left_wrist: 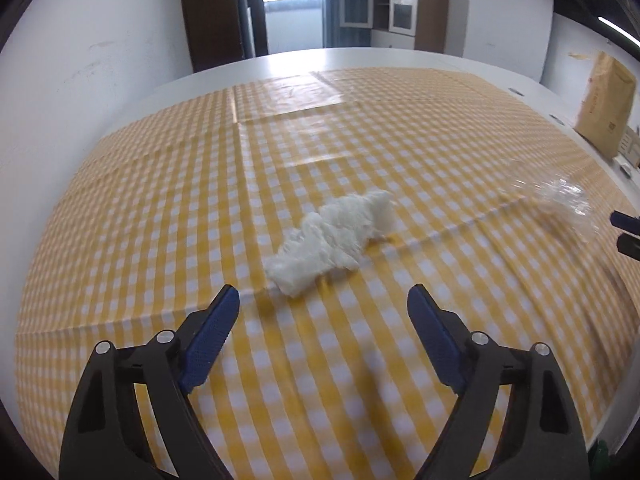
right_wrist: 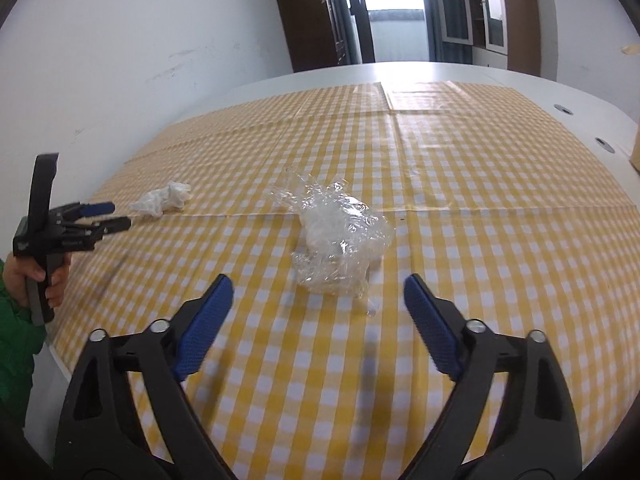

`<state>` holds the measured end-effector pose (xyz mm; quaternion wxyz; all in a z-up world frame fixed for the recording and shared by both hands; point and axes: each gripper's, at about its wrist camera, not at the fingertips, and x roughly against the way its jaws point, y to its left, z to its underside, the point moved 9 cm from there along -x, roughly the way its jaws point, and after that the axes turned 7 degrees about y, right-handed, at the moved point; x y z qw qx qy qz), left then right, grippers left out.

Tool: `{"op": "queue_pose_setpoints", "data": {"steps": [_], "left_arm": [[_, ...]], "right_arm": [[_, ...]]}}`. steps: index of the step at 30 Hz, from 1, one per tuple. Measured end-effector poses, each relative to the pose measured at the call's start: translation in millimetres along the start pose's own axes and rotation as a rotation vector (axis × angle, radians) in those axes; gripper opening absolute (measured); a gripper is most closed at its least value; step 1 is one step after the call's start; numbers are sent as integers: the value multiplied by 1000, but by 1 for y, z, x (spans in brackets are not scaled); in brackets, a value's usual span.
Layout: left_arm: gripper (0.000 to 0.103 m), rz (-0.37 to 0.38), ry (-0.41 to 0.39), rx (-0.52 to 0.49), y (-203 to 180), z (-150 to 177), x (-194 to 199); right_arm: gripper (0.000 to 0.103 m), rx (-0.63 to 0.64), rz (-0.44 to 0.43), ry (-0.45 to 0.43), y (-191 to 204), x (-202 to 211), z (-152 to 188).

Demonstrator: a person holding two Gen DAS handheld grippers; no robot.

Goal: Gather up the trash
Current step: 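Grasp the white tissue with the left gripper while the right gripper grasps the clear plastic wrap, then carry the tissue and plastic wrap down over the wastebasket with both grippers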

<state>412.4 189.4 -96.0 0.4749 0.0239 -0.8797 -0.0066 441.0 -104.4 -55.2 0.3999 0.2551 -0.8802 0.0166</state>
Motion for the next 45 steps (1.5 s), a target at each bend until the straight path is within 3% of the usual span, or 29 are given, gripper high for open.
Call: {"op": "queue_pose_setpoints", "data": {"steps": [6, 7, 9, 10, 11, 13, 15, 22, 30, 36, 45], "left_arm": [[80, 18, 19, -3, -3, -23, -21], [75, 28, 27, -4, -5, -25, -24], [53, 22, 39, 3, -7, -27, -32], [29, 9, 35, 18, -7, -27, -33], [19, 15, 40, 23, -11, -24, -33], [9, 13, 43, -2, -22, -17, -29], [8, -4, 27, -1, -27, -11, -21], [6, 75, -71, 107, -39, 5, 34], [6, 157, -122, 211, -69, 57, 89], [6, 127, -152, 171, -94, 90, 114], [6, 238, -231, 242, -123, 148, 158]], "right_arm": [[72, -17, -15, 51, -11, -26, -13], [69, -12, -14, 69, -11, -32, -13], [58, -6, -9, 88, -10, -40, -13], [53, -1, -8, 91, -9, -41, -13], [45, 2, -7, 91, -9, -41, -12], [42, 9, -8, 79, -7, -40, -11], [39, 15, -7, 72, -6, -38, -8], [32, 11, -27, 34, -2, -15, 2], [31, 21, -88, -29, 26, 31, 27], [31, 74, -81, -93, 49, 73, 55], [31, 89, -117, -124, 75, 114, 101]]}}
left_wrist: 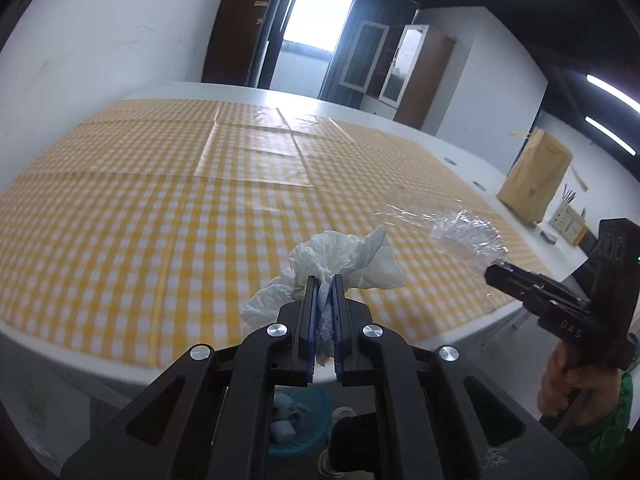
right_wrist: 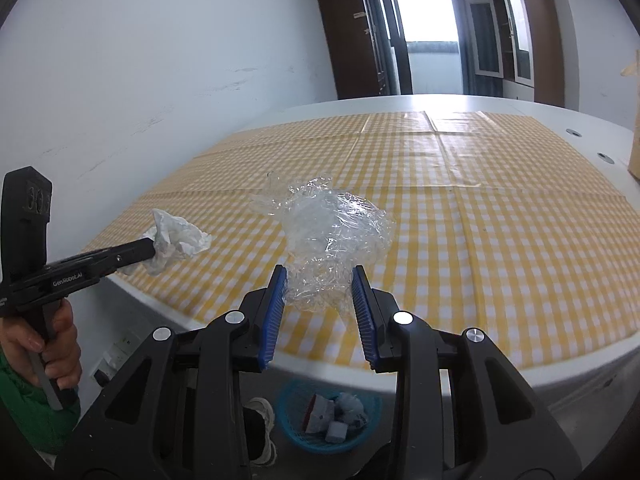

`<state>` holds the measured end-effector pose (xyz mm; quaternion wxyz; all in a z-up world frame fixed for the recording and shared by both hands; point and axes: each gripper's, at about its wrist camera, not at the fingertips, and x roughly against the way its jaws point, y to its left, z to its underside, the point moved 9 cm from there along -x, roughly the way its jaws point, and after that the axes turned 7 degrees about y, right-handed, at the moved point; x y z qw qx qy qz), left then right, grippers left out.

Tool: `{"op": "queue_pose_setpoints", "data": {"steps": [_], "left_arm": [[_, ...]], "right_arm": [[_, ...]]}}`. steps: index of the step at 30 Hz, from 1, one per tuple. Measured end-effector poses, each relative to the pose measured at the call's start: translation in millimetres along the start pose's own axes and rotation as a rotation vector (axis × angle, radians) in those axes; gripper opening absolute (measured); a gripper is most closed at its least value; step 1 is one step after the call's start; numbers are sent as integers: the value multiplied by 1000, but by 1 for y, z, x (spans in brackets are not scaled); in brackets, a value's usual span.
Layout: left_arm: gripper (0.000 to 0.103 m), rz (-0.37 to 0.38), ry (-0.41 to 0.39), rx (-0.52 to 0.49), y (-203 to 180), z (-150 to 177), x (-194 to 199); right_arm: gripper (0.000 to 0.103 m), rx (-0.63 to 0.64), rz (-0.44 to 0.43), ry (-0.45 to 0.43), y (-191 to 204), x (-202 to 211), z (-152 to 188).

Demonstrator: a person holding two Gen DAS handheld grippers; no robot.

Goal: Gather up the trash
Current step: 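Carry the tissue and plastic wrap down over the wastebasket with both grippers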

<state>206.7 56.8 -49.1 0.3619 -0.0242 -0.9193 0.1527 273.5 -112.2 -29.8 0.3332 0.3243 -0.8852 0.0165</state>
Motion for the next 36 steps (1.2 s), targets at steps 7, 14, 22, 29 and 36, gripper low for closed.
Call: {"op": "queue_pose_setpoints", "data": {"steps": [7, 14, 22, 29, 36], "left_arm": [[6, 67, 8, 32, -15, 52, 18], [6, 93, 111, 40, -23, 123, 2], [6, 48, 164, 66, -5, 161, -10], [6, -1, 224, 96, 16, 187, -39], [6, -20, 313, 130, 40, 208, -85]], "right_arm": [[31, 13, -10, 8, 21, 25, 43], [31, 64, -11, 78, 36, 36, 102], [31, 78, -18, 161, 46, 24, 152], [31, 53, 4, 247, 41, -18, 180], [31, -48, -39, 397, 26, -81, 221]]}}
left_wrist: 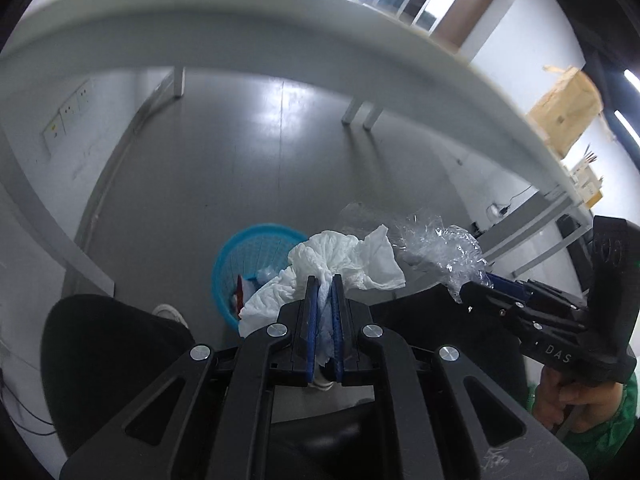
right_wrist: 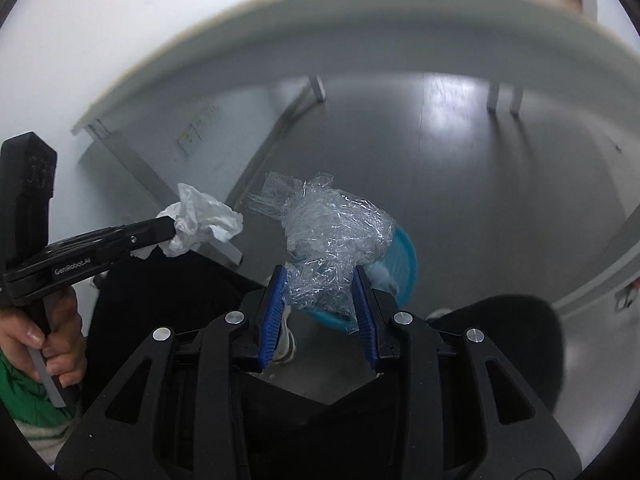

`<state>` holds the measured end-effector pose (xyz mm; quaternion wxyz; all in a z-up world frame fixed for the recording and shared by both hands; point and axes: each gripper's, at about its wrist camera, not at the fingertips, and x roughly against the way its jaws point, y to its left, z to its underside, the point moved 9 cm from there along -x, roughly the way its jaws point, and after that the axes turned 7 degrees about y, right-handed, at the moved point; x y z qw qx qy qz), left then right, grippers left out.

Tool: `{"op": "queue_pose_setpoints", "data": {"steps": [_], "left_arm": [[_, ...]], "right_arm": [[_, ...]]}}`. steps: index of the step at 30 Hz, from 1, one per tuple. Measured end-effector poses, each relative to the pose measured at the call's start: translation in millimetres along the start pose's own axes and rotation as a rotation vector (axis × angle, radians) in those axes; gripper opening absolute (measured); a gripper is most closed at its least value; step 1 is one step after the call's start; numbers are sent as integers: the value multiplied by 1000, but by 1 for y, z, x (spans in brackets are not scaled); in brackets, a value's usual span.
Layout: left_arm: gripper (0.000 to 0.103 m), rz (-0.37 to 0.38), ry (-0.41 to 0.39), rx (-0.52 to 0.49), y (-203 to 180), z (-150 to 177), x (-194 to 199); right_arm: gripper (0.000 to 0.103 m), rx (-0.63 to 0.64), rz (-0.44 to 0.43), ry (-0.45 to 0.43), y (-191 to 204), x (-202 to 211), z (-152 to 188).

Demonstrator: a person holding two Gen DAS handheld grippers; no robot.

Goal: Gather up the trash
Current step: 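Carry the tissue and plastic wrap down over the wastebasket with both grippers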

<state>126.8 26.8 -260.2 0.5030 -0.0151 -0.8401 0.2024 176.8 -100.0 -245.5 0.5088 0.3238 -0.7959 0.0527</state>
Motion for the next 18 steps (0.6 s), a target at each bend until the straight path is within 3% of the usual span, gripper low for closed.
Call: {"op": "queue_pose_setpoints", "data": {"steps": [4, 13, 18], "left_arm": [[6, -33, 45, 18, 16, -1, -28], [6, 1, 75, 69, 29, -18, -76], [6, -58, 77, 86, 43, -33, -112]], "right_arm": [[31, -34, 10, 56, -12, -40, 4], [32, -88, 94, 150, -29, -112, 8], [32, -106, 111, 207, -36, -149, 1]]}}
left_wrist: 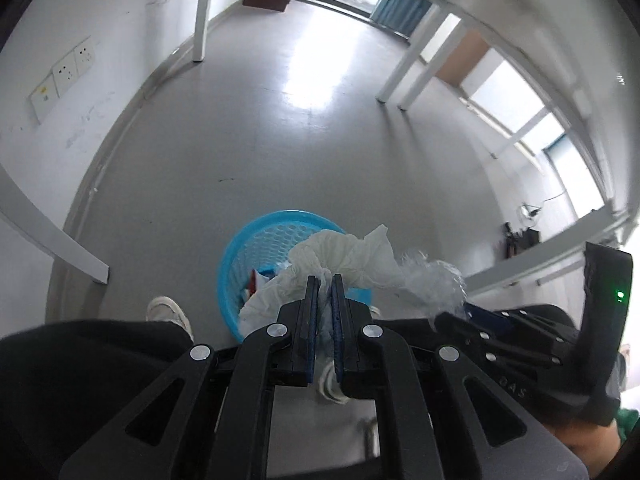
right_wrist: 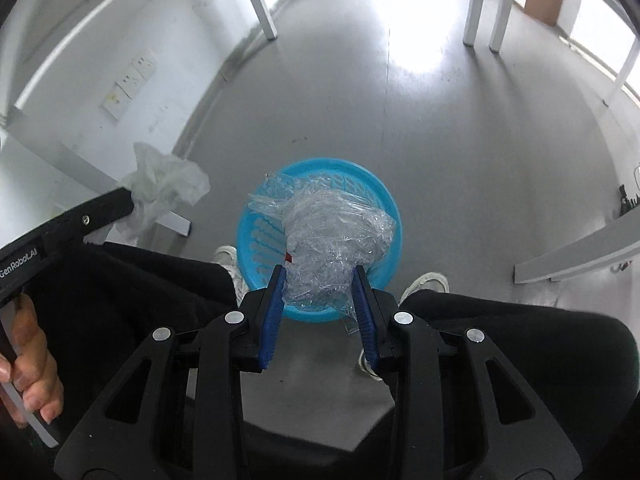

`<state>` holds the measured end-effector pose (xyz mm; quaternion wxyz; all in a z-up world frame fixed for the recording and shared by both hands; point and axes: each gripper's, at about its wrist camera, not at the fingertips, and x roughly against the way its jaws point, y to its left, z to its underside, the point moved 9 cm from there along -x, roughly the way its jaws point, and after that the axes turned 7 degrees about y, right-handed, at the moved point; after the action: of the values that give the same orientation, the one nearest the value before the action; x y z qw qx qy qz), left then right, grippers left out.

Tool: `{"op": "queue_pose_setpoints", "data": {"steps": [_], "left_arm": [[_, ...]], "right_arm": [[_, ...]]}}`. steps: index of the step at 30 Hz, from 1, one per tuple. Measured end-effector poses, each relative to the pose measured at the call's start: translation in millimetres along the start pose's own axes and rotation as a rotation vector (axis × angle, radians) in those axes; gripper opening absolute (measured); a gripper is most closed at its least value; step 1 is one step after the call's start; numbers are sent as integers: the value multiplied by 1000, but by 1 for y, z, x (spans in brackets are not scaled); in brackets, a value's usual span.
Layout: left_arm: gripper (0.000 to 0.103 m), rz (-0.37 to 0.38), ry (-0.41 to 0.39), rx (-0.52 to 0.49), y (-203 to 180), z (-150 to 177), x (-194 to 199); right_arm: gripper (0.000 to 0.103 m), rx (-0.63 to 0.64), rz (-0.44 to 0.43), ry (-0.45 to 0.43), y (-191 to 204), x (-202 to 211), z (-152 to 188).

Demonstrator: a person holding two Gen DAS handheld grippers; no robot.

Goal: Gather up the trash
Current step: 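Carry the tissue and plastic wrap down over the wastebasket with both grippers, then open both grippers to drop the tissue and plastic wrap into the wastebasket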

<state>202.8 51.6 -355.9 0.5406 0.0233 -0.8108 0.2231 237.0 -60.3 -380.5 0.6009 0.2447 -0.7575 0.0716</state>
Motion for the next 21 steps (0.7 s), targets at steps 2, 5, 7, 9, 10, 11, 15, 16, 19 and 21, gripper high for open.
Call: {"op": "queue_pose_setpoints", "data": {"steps": [2, 5, 7, 9, 10, 11, 15, 16, 19, 21], "left_arm": [[6, -1, 24, 26, 5, -5, -17], [6, 3, 49, 65, 10, -14, -34], [6, -10, 65, 83, 15, -20, -48], [6, -4, 89, 113, 20, -22, -59], [6, 4, 102, 129, 22, -22, -65], [6, 10, 116, 144, 24, -24, -71], [6, 23, 132, 190, 31, -29, -84], [6, 29, 134, 201, 33, -29, -86], [6, 22, 150, 225, 40, -29, -94], [6, -21, 156, 244, 45, -29, -98]], "right_arm": [[32, -1, -35, 22, 3, -13, -1], [32, 10, -44, 49, 2, -31, -9], [32, 3, -37, 76, 0, -43, -15], [32, -27, -43, 112, -7, -58, -20], [32, -39, -43, 125, -9, -63, -22], [32, -53, -38, 140, -13, -70, -25], [33, -39, -12, 155, -15, -87, -37], [33, -36, -8, 163, -16, -92, -39], [33, -61, -13, 197, -19, -105, -40], [35, -68, -16, 203, -20, -110, -44]]}}
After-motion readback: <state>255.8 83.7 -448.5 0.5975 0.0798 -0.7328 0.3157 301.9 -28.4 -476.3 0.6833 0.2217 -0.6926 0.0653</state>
